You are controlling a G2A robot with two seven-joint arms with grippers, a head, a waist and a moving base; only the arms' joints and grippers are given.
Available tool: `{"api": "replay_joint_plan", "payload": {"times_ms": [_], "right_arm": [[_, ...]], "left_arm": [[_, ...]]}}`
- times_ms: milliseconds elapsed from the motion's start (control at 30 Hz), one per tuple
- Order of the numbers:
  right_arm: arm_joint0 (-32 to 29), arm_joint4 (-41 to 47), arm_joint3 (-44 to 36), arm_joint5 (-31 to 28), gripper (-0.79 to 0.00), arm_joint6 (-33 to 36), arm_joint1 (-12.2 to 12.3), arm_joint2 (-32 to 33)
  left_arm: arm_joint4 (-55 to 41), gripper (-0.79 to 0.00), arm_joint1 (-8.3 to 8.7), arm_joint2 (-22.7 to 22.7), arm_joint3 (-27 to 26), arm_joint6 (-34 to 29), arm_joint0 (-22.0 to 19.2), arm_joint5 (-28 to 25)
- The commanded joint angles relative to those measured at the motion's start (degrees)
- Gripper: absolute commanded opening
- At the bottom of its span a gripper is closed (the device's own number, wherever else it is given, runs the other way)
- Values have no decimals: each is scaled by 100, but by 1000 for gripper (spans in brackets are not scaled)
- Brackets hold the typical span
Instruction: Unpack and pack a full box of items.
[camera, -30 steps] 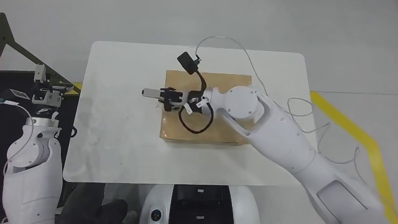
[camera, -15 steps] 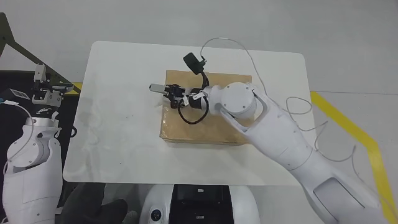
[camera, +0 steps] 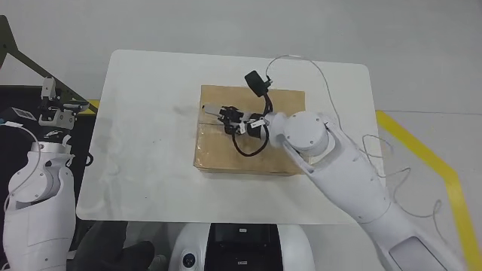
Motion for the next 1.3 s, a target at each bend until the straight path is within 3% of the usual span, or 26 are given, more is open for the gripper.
{"api": "replay_joint_plan", "payload": {"times_ms": [0, 933, 1100, 1267], "right_arm": [[-110, -124, -119, 87, 0, 19, 39, 72], [-1883, -993, -2026, 914, 0, -69, 553, 1834], [-2030, -875, -2345, 661, 0, 69, 581, 1889], [-1693, -761, -2132, 231, 0, 230, 535, 1560]], "left_arm": [[0, 0, 0, 0, 0, 0, 0, 0], [0, 0, 0, 0, 0, 0, 0, 0], [0, 0, 0, 0, 0, 0, 0, 0], [0, 0, 0, 0, 0, 0, 0, 0]]}}
